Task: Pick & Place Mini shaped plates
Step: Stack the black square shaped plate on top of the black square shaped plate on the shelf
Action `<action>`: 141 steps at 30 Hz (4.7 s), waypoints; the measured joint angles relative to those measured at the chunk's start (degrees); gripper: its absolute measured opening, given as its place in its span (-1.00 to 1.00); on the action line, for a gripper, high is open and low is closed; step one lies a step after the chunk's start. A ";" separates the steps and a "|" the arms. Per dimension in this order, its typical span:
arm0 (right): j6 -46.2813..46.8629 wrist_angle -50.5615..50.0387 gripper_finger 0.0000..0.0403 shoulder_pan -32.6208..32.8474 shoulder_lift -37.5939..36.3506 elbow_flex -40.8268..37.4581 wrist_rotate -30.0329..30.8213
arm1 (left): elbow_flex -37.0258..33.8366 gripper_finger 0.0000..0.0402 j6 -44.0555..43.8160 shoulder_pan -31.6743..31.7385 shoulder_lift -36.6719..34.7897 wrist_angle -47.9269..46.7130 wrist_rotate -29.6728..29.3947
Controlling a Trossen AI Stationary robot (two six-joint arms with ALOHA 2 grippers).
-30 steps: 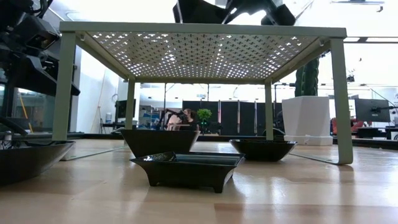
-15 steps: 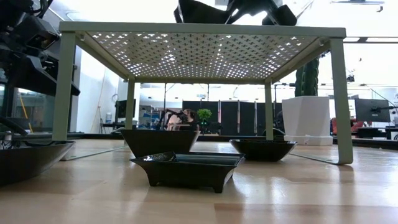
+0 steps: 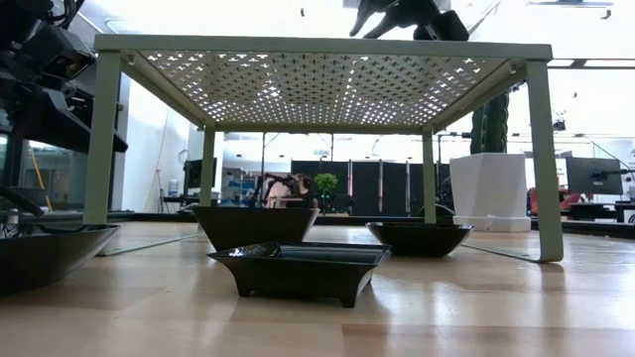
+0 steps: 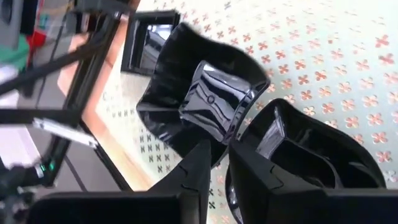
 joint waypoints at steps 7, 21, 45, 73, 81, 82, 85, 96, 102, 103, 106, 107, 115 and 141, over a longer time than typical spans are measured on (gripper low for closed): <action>-9.15 -0.94 -0.73 0.23 -2.89 0.00 -4.63 | 0.00 -0.22 0.00 0.00 0.00 0.00 0.00; -3.75 -40.47 -0.82 14.12 -11.55 0.02 17.72 | 0.00 -0.22 0.00 0.00 0.00 0.01 -0.05; 8.07 -29.50 -0.72 31.26 -9.29 -23.58 4.93 | 0.00 -0.22 0.00 0.00 -0.01 0.02 -0.03; 37.49 -15.67 -0.45 41.46 -9.35 -35.69 -2.68 | 0.00 -0.22 0.00 -0.01 -0.01 0.00 -0.02; 37.72 -14.49 -0.32 41.46 -9.35 -35.72 0.04 | 0.00 -0.22 0.00 -0.02 -0.01 0.00 -0.02; 37.74 -13.74 -0.31 41.46 -9.38 -35.92 0.15 | 0.00 -0.22 0.00 -0.02 -0.02 0.00 -0.02; 37.79 -10.39 -0.29 41.66 -9.38 -37.73 -0.09 | 0.00 -0.22 0.00 -0.02 -0.02 0.00 -0.02; 38.72 -6.13 -0.28 41.78 -9.38 -41.59 -1.65 | 0.00 -0.22 0.00 -0.02 -0.01 0.00 -0.02; 39.35 -5.14 -0.28 42.78 -9.38 -41.59 -0.51 | 0.02 -0.22 0.00 -0.02 -0.02 0.00 -0.02; 39.62 -4.93 -0.28 42.96 -9.38 -41.71 -0.43 | 0.00 -0.22 0.00 -0.02 -0.02 0.00 -0.02; 40.88 -2.54 -0.30 43.64 -9.38 -43.30 -0.56 | 0.02 -0.22 0.00 -0.02 -0.01 0.00 -0.02; 41.09 -1.46 -0.31 43.77 -9.38 -43.94 -0.76 | 0.01 -0.22 0.00 -0.01 -0.02 -0.01 -0.02; 41.26 0.16 -0.42 43.95 -9.38 -44.89 -0.80 | 0.02 -0.22 0.00 -0.01 -0.01 0.00 -0.02; 40.62 -1.92 -0.98 43.95 -9.40 -43.62 1.78 | 0.01 -0.22 0.00 -0.01 -0.02 -0.02 -0.02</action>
